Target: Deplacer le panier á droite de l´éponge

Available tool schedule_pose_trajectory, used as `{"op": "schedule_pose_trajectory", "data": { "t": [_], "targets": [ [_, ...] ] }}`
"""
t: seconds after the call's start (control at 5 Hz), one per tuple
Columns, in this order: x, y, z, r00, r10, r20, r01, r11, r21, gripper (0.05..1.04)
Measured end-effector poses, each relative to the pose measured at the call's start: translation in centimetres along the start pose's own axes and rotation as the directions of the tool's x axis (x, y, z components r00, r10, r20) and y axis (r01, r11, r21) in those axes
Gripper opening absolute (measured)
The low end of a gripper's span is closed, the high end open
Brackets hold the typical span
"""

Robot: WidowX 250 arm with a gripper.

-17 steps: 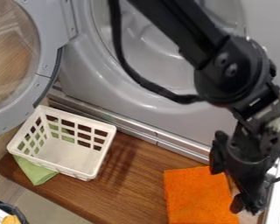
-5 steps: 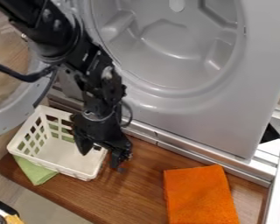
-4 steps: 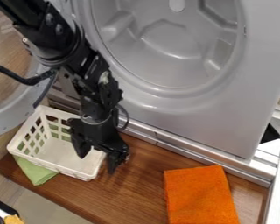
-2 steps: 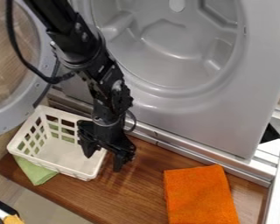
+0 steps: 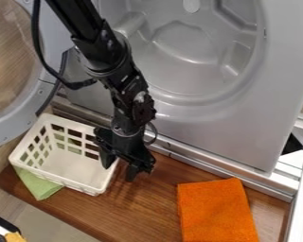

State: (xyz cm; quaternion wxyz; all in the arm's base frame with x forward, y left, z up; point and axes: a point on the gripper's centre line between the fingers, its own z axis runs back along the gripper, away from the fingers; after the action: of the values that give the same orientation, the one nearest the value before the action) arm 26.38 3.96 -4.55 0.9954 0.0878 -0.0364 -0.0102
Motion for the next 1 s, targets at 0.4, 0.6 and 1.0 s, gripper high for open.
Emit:
{"op": "schedule_pose_trajectory", "data": {
  "t": [0.4, 0.6, 1.0],
  "targets": [
    [-0.01, -0.86, 0.15, 1.0, -0.019, -0.004, 0.019, 1.0, 0.001, 0.17],
    [-0.33, -0.84, 0.18, 1.0, -0.016, -0.025, 0.016, 1.0, 0.009, 0.123],
    [-0.4, -0.84, 0.75, 0.999, -0.019, -0.032, 0.019, 0.999, 0.027, 0.114]
  ]
}}
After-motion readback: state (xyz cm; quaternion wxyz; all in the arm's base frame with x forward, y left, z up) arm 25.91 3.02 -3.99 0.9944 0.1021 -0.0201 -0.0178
